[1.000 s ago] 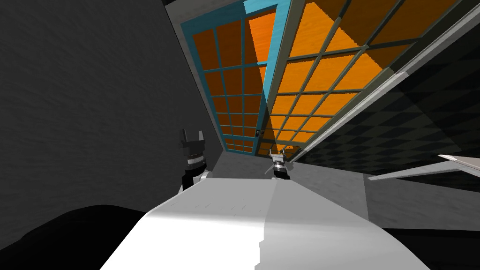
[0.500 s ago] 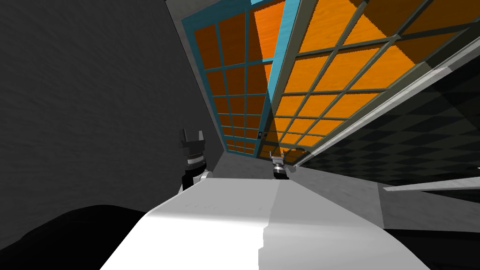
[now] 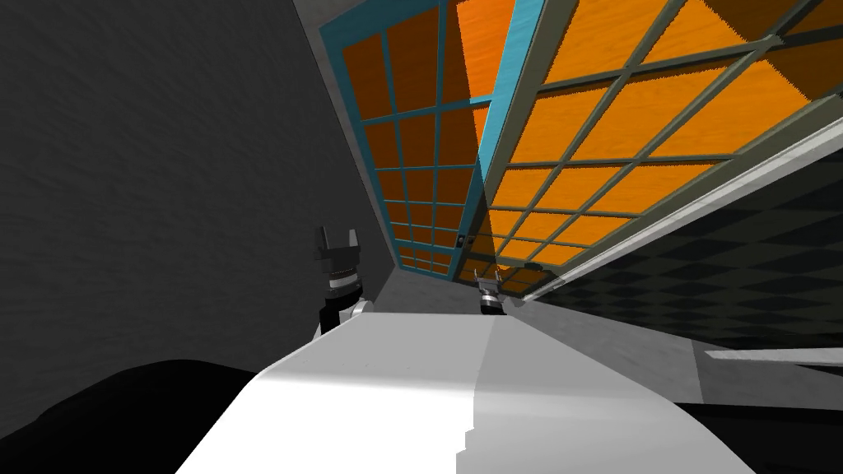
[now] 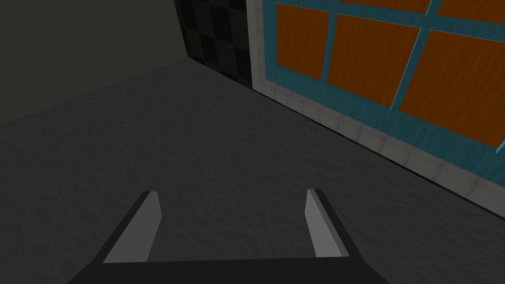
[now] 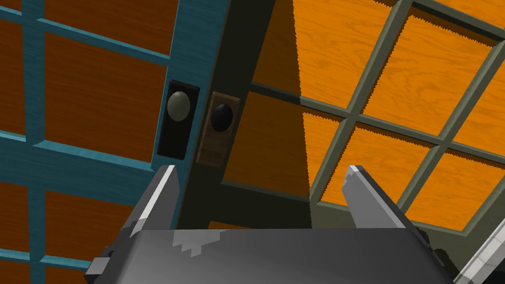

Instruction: Pull the door open

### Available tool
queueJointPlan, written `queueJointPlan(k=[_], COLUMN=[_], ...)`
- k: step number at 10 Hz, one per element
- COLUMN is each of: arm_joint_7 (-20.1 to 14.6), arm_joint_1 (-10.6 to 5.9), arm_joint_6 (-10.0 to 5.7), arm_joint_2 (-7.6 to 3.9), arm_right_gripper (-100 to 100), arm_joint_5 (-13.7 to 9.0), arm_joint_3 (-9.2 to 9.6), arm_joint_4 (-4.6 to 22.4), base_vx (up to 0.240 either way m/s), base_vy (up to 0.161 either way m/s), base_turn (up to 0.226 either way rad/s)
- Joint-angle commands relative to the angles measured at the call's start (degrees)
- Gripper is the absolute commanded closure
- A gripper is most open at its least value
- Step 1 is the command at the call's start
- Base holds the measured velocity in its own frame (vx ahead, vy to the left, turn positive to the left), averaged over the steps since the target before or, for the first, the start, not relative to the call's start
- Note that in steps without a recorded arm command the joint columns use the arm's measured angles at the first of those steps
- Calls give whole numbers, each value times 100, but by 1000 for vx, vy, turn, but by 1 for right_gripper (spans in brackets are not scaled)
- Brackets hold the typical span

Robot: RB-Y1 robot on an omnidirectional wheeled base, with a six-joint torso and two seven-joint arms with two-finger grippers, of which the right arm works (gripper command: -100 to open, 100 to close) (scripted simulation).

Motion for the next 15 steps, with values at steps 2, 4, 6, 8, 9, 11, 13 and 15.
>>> queueJointPlan(k=[2,4,6,8,9,11,13,15], arm_joint_7=[-307,-507,-696,-955,-1030,-1251,-1460,-1612], arm_joint_1=[-64,-109,-153,-215,-234,-290,-349,-402], arm_joint_6=[-79,-133,-185,-256,-277,-337,-395,-436], arm_joint_2=[-49,-77,-104,-141,-152,-183,-213,-236], arm_right_gripper=[-100,-100,-100,-100,-100,-100,-100,-100], arm_joint_5=[-174,-292,-403,-556,-600,-731,-854,-944], arm_joint_3=[57,98,136,189,204,248,288,315], arm_joint_4=[282,478,664,917,990,1206,1406,1548], base_vx=[94,97,96,116,132,132,152,140], base_vy=[-13,-15,-26,-24,-38,-20,-48,-28], base_turn=[61,68,63,62,71,78,64,56])
